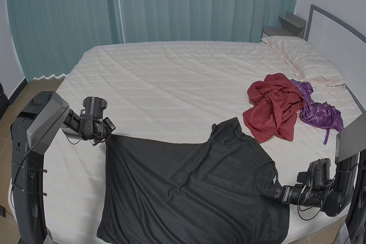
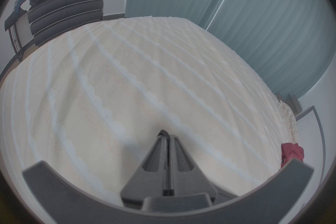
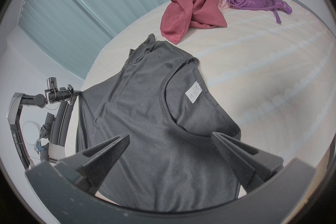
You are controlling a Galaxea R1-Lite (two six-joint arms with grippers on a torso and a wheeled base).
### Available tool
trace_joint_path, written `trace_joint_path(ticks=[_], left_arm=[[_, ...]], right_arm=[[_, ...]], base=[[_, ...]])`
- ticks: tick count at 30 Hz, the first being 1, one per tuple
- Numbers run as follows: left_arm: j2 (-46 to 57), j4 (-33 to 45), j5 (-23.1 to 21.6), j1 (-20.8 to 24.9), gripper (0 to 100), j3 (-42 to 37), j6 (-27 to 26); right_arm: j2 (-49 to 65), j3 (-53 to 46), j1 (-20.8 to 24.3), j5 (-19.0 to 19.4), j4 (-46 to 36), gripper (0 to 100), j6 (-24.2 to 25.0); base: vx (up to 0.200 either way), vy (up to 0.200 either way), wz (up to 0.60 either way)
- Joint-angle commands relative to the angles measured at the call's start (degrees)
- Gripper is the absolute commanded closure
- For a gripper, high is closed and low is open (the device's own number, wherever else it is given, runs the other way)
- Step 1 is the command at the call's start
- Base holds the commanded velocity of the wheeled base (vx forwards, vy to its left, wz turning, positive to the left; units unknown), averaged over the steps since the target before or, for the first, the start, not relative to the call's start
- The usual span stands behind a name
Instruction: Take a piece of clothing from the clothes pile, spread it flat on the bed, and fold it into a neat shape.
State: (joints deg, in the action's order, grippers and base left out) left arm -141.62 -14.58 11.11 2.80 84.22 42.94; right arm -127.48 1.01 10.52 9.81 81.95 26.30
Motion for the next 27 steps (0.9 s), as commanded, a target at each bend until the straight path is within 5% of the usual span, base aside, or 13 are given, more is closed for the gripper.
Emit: trace_joint_path(ticks=[1, 7, 8, 16, 22, 27], left_arm=[[-0.5, 0.0, 0.0, -0.7, 100, 0.9, 0.0], [-1.8, 0.1, 0.1, -0.7, 100, 2.3, 0.0], [-1.8, 0.0, 0.1, -0.7, 0, 2.3, 0.0], [1.3, 0.4, -1.1, -1.1, 0, -1.4, 0.9], [13.8, -0.2, -14.4, -3.0, 0, -15.3, 0.1], [22.0, -3.1, -19.6, -3.1, 0, -28.9, 0.1]], right_arm=[[0.0, -1.0, 0.0, 0.0, 0.1, 0, 0.0], [0.0, -1.0, 0.0, 0.0, 0.1, 0, 0.0], [0.0, -0.9, 0.0, 0.0, 0.1, 0, 0.0], [0.4, -0.9, -0.2, 0.0, 3.0, 0, 0.5], [0.6, -0.9, 0.0, 0.0, 2.4, 0, 1.9], [0.7, -0.9, 0.1, -0.1, 2.1, 0, 2.0]], base=[[0.000, 0.000, 0.00], [0.000, 0.000, 0.00], [0.000, 0.000, 0.00], [0.000, 0.000, 0.00], [0.000, 0.000, 0.00], [0.000, 0.000, 0.00]])
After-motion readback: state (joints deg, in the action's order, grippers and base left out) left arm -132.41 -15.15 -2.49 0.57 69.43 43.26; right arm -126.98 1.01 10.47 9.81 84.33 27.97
